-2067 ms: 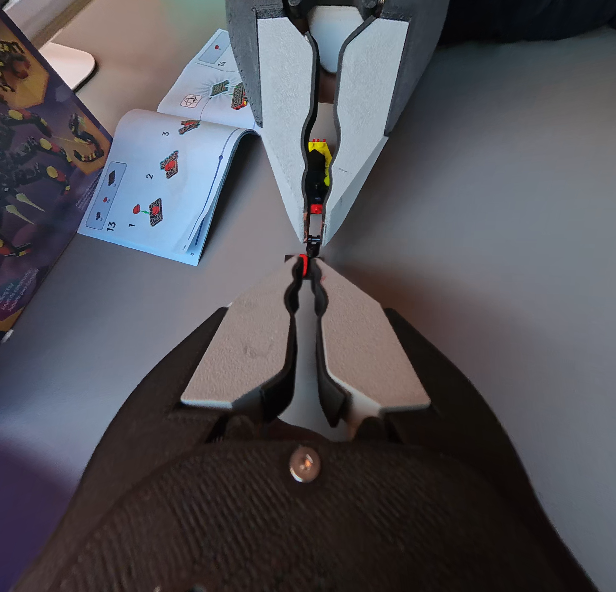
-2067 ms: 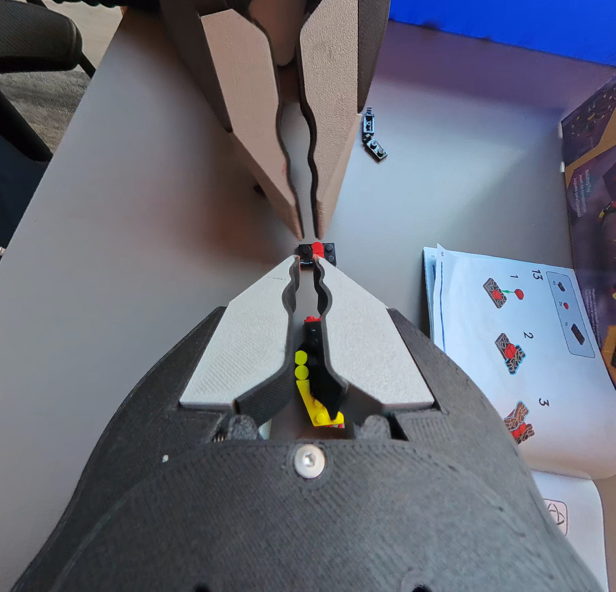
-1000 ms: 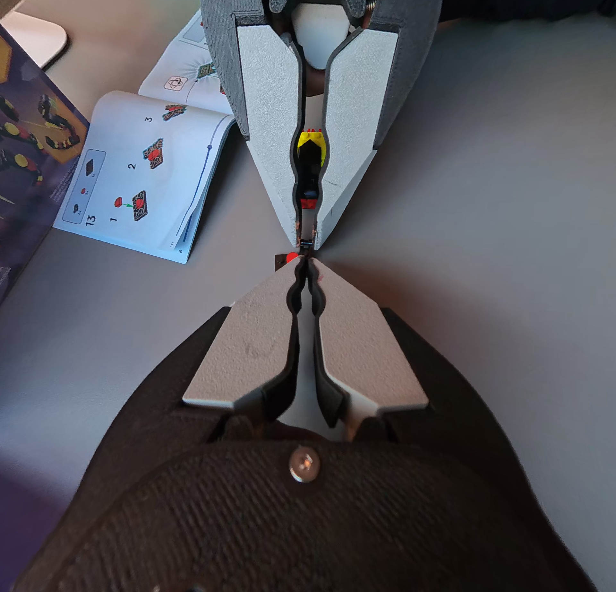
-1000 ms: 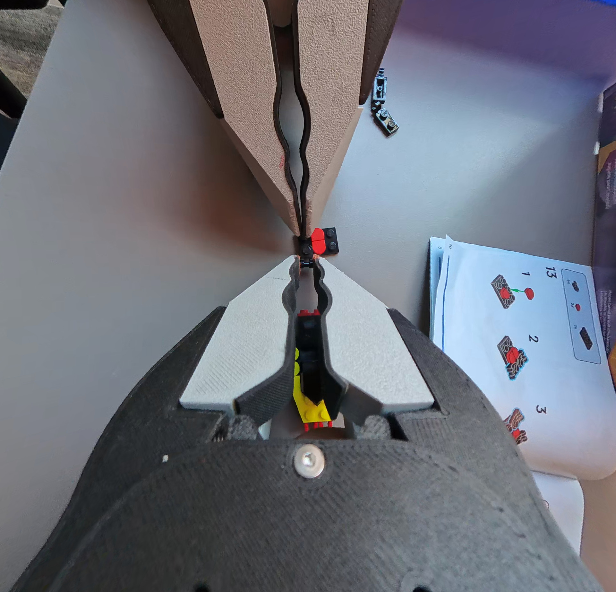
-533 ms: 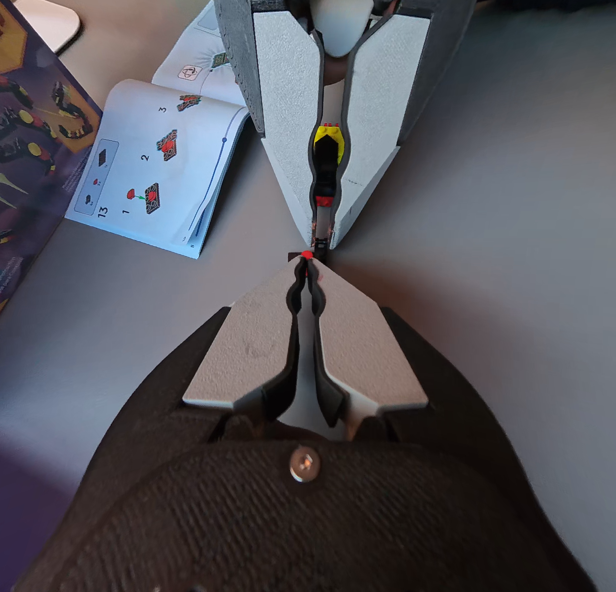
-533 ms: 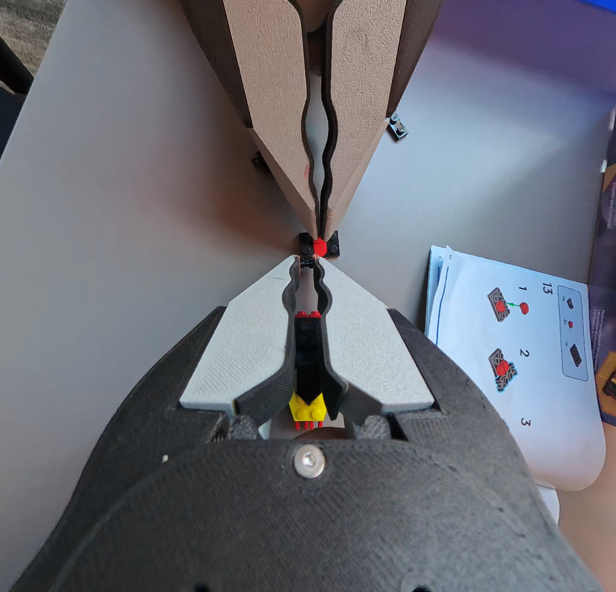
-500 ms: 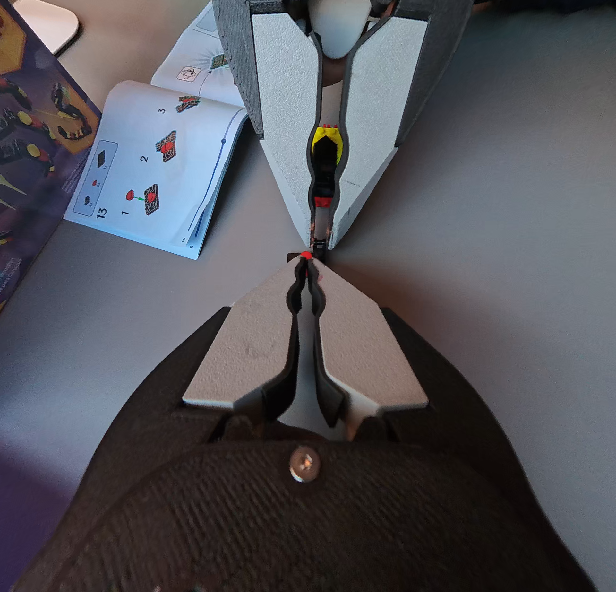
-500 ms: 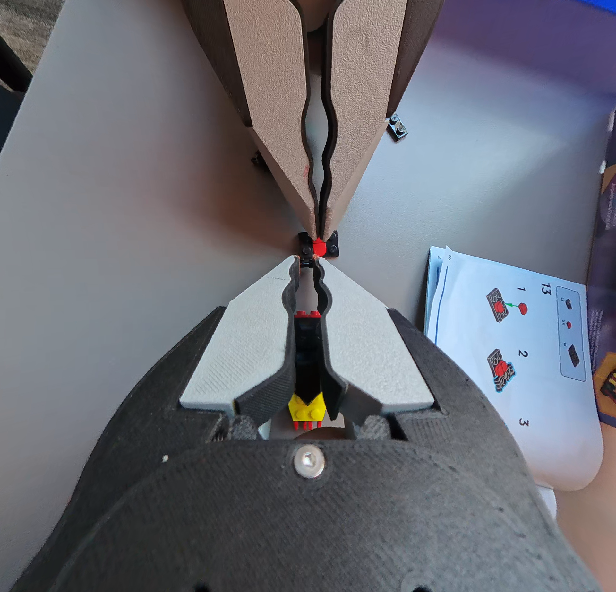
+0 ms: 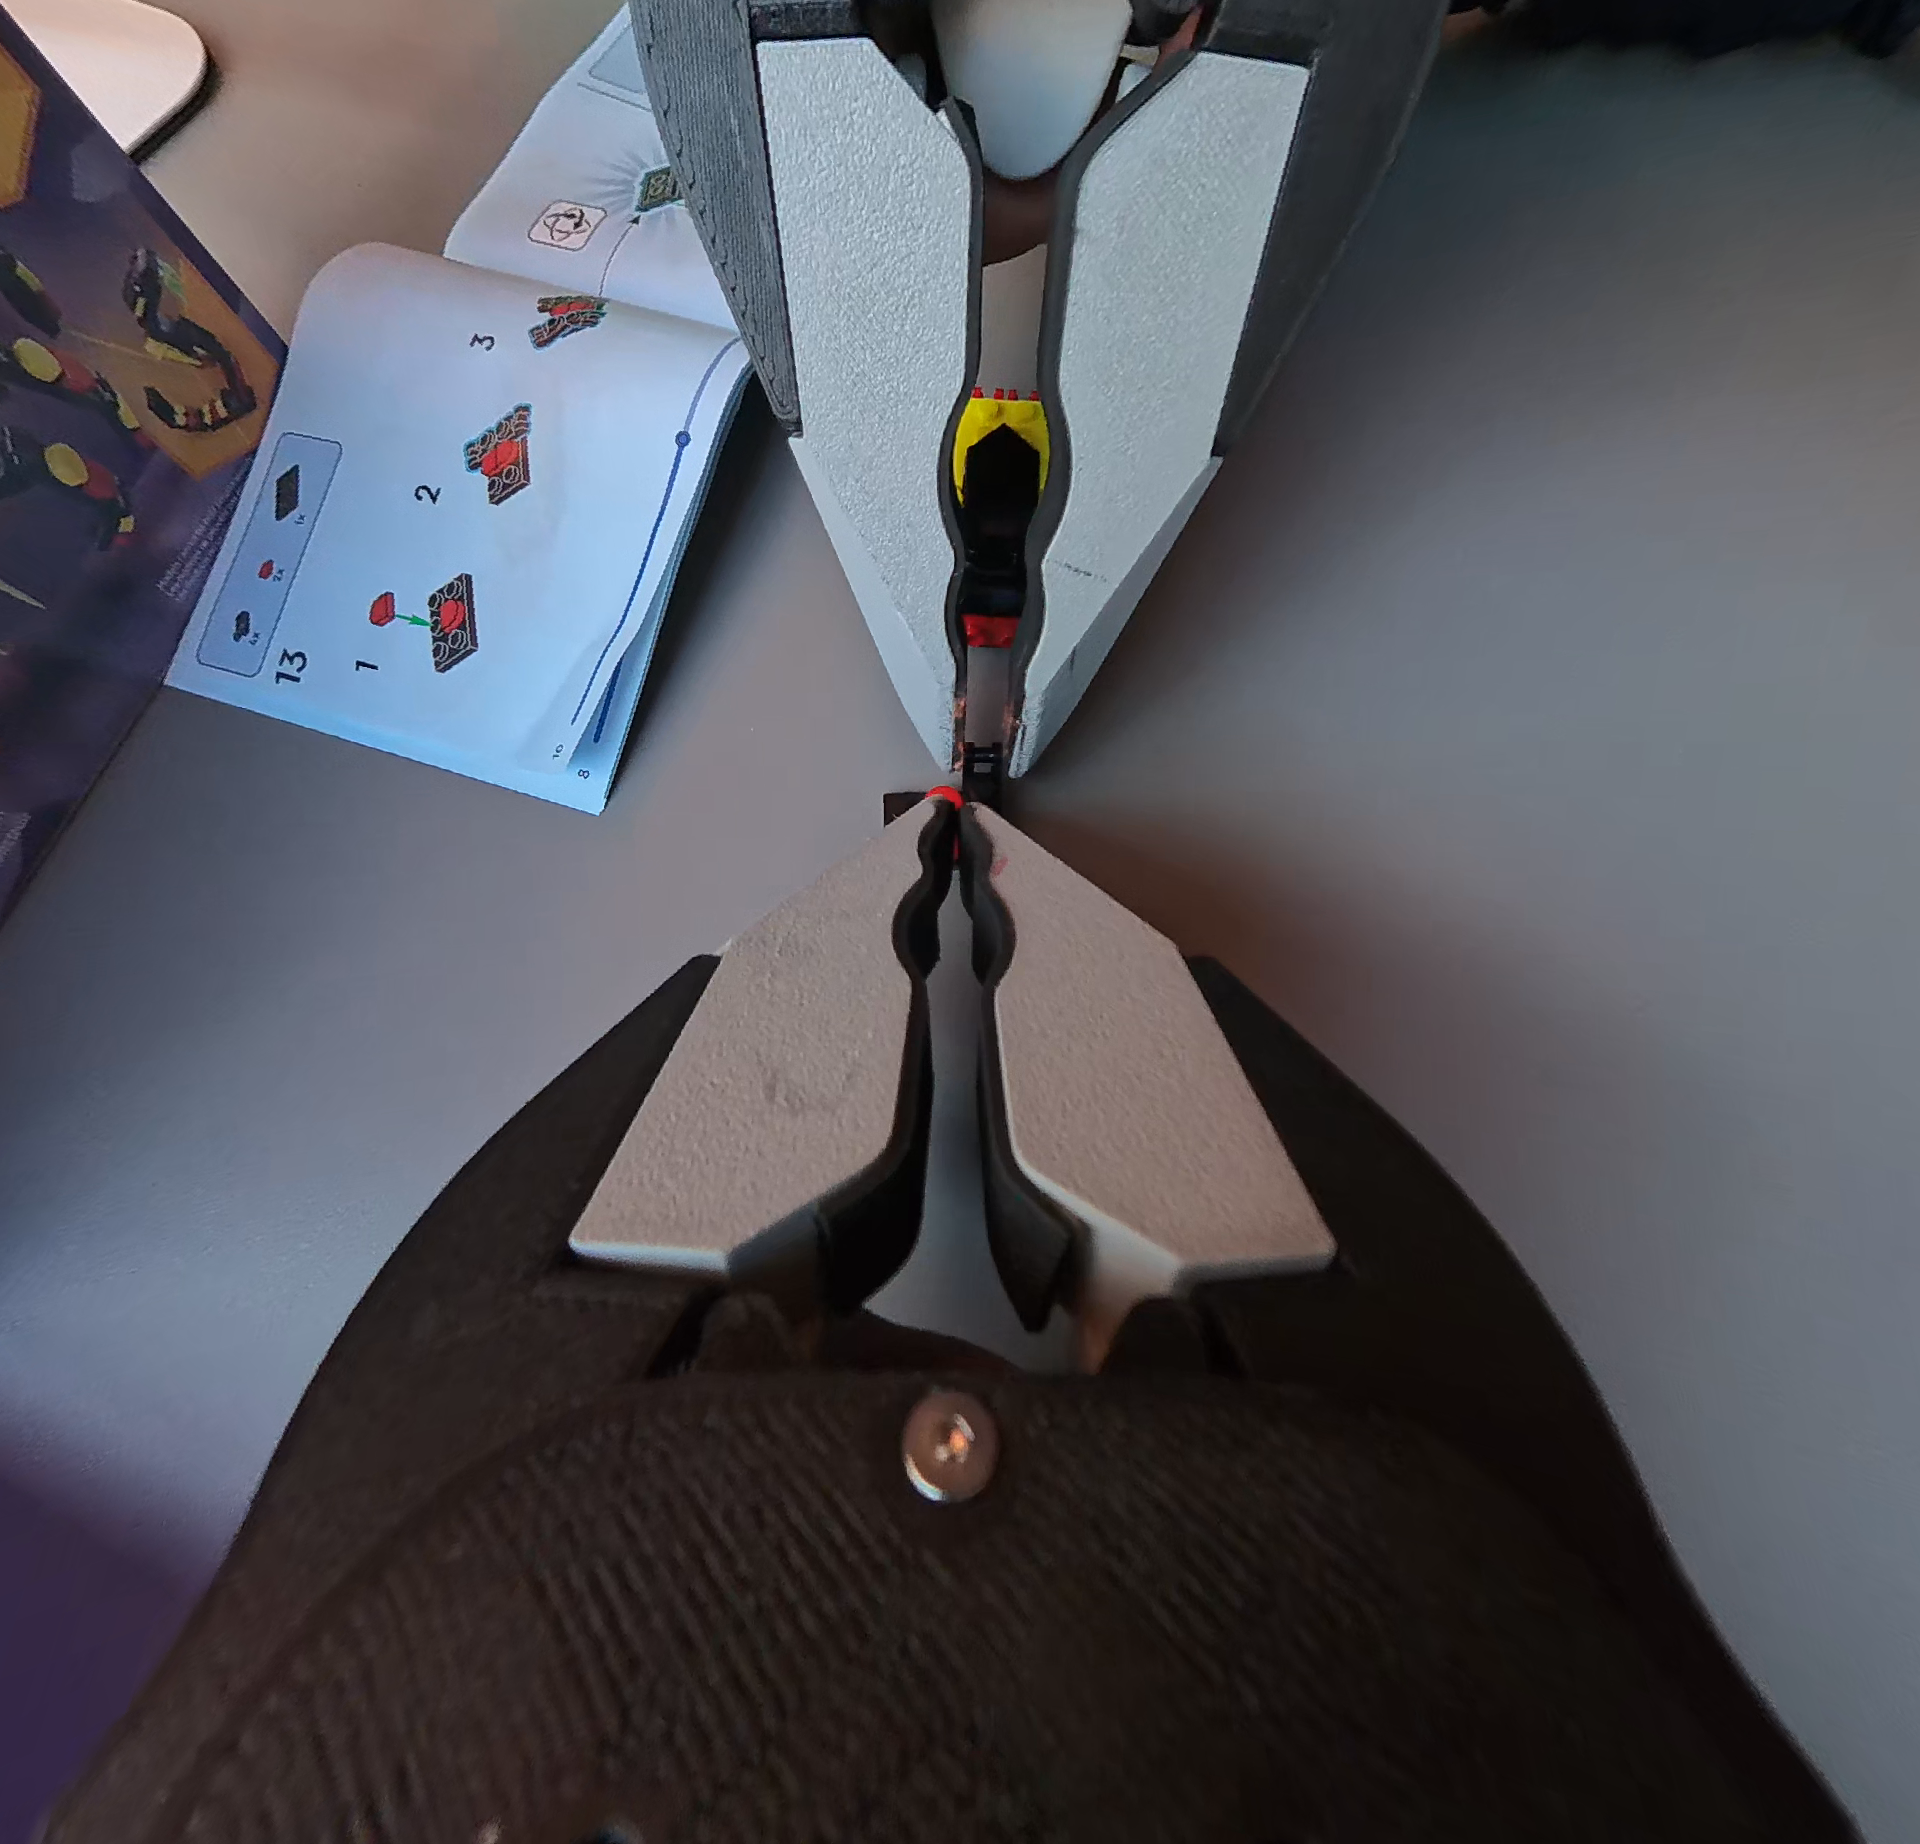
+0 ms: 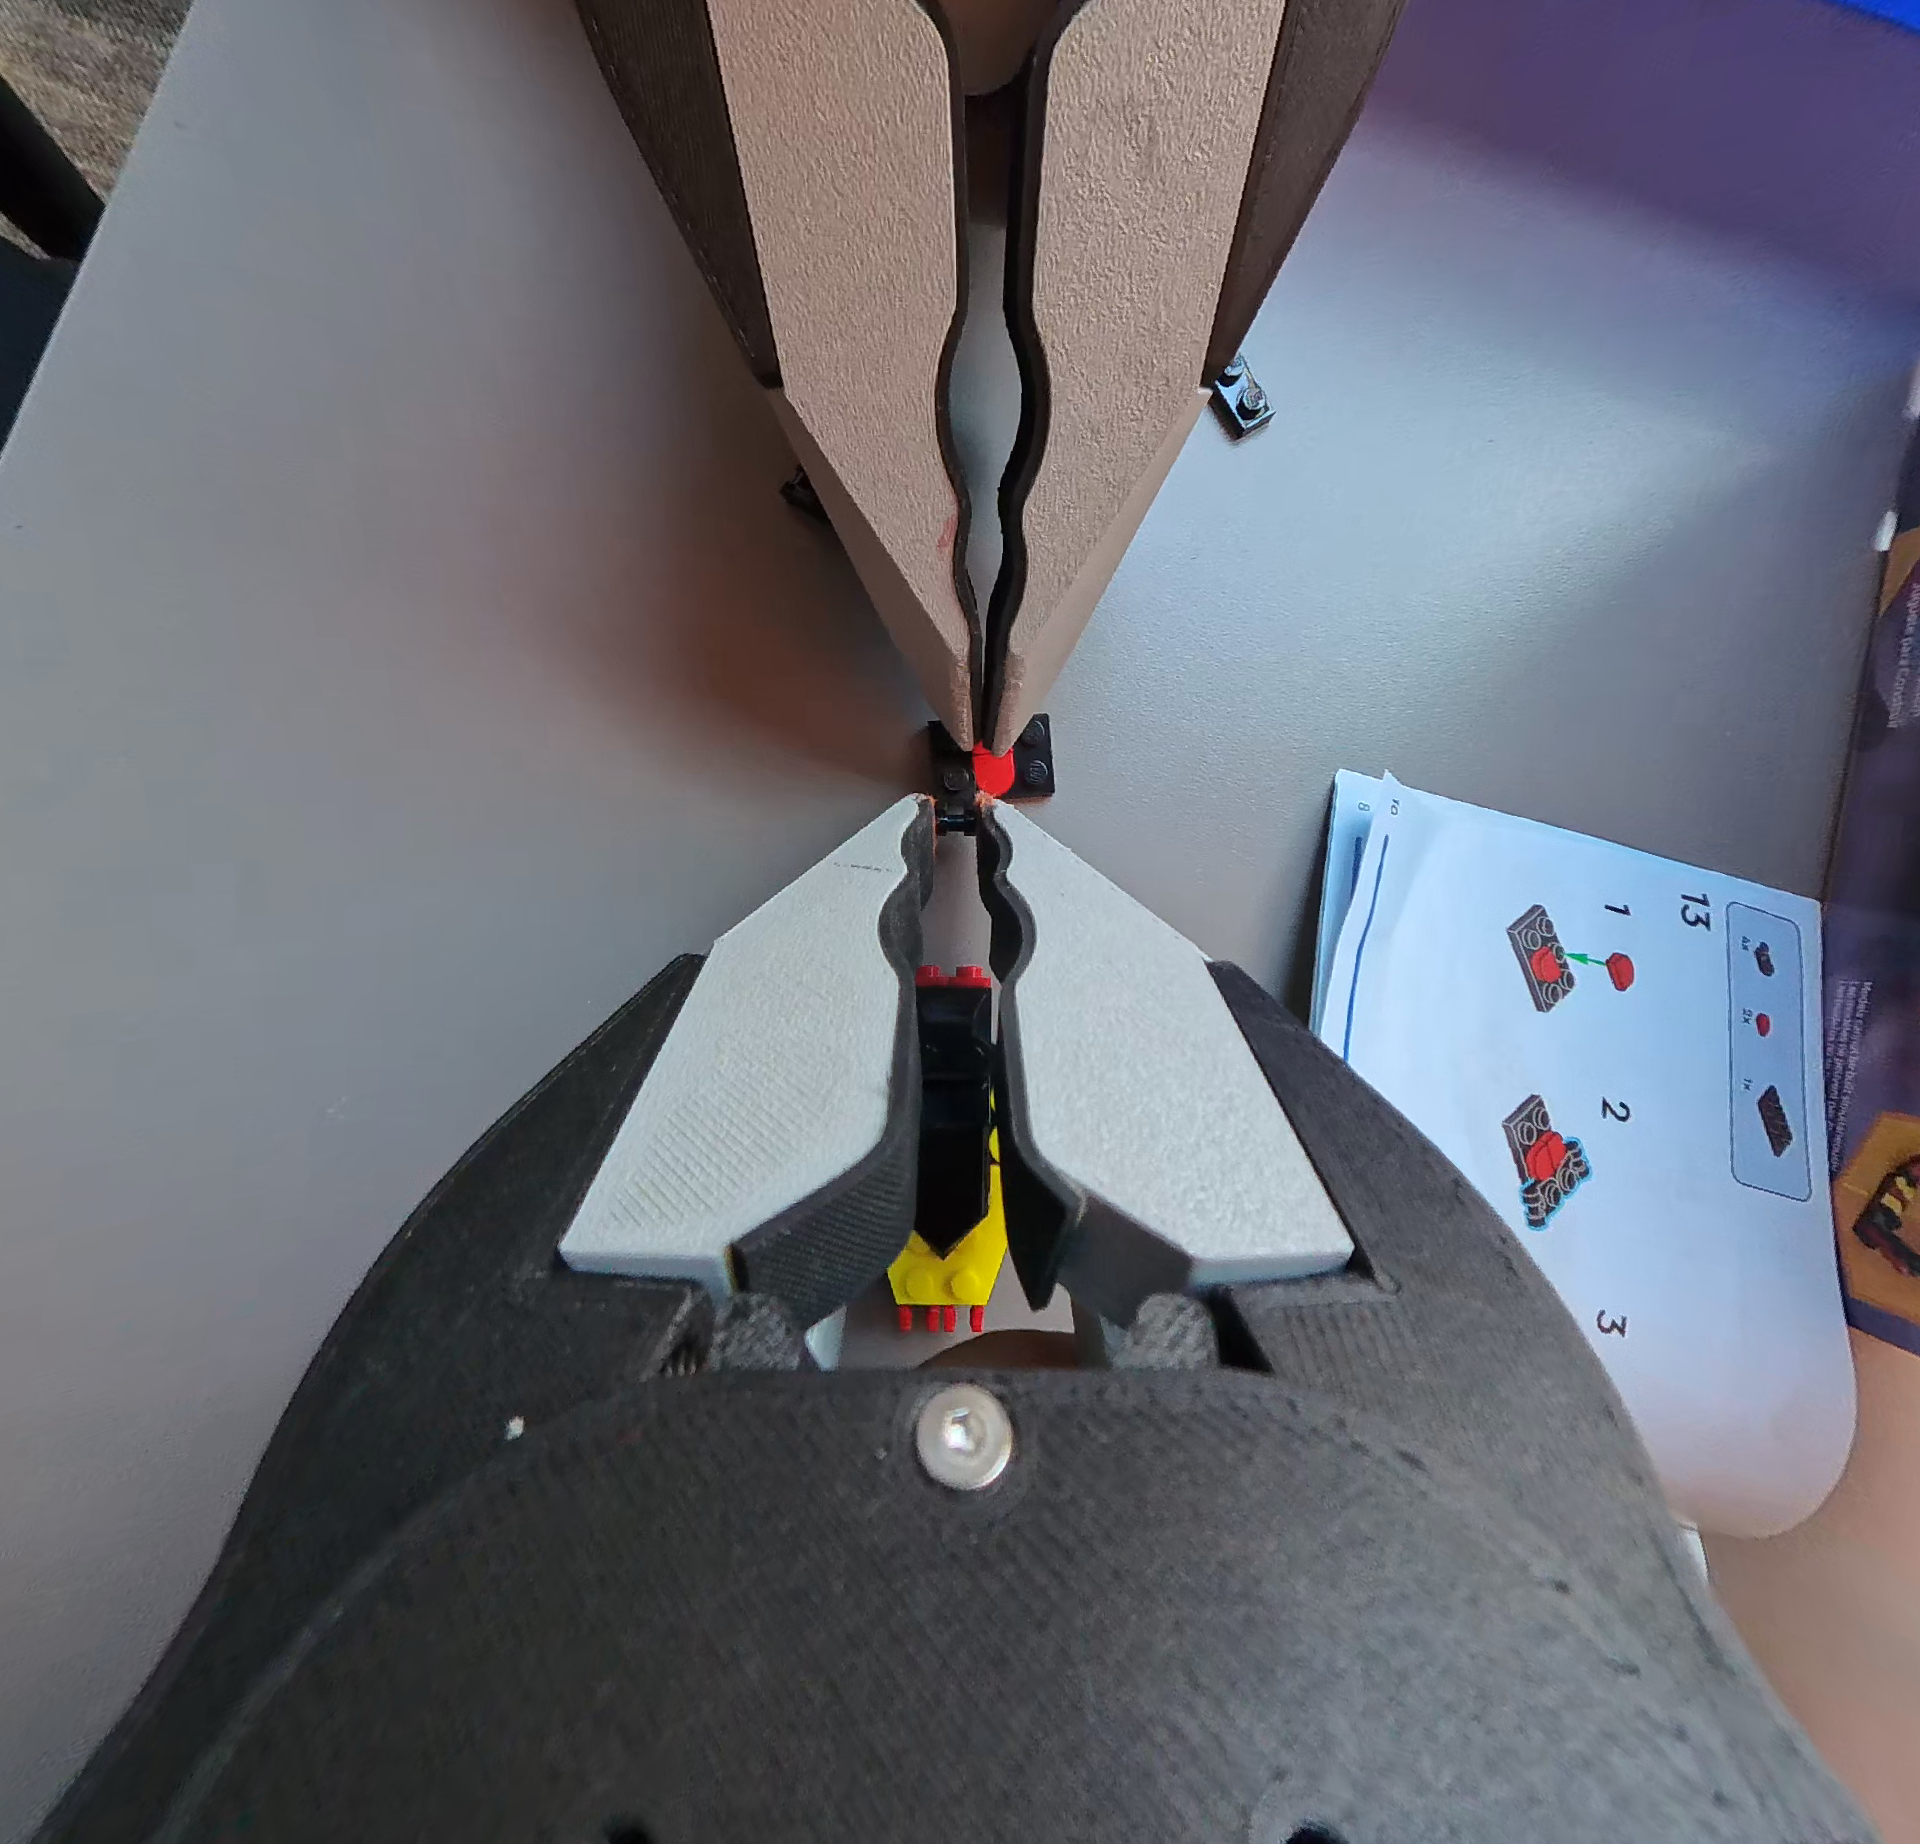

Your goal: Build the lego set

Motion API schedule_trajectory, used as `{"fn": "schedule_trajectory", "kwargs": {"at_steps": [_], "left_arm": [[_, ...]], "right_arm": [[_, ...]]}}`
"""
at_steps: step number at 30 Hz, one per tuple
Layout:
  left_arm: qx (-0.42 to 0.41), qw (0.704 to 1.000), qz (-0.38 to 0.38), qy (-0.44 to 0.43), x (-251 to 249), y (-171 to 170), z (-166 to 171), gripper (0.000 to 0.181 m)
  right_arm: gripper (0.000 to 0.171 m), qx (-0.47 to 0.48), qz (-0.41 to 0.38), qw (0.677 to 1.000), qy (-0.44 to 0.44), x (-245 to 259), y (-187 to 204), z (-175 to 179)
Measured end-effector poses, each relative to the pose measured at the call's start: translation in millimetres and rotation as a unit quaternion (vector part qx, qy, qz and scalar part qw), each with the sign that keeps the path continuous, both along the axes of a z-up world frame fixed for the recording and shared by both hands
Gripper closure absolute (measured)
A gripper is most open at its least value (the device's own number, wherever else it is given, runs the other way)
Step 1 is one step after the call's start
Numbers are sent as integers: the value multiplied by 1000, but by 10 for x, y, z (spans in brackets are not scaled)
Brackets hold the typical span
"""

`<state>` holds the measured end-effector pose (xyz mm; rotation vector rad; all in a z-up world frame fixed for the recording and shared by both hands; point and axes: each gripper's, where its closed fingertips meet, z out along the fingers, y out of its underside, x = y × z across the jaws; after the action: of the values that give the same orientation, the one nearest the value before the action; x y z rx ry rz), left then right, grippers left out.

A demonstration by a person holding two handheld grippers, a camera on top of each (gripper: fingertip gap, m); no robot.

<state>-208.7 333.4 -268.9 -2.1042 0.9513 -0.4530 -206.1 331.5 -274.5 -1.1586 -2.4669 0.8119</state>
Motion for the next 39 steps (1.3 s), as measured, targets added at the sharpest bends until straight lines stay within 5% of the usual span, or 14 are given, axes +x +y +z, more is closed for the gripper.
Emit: {"fn": "schedule_trajectory", "kwargs": {"at_steps": [39], "left_arm": [[-16, 1000, -9, -8, 63, -6, -15, 181]], "right_arm": [[167, 9, 4, 1000, -7, -21, -12, -39]]}}
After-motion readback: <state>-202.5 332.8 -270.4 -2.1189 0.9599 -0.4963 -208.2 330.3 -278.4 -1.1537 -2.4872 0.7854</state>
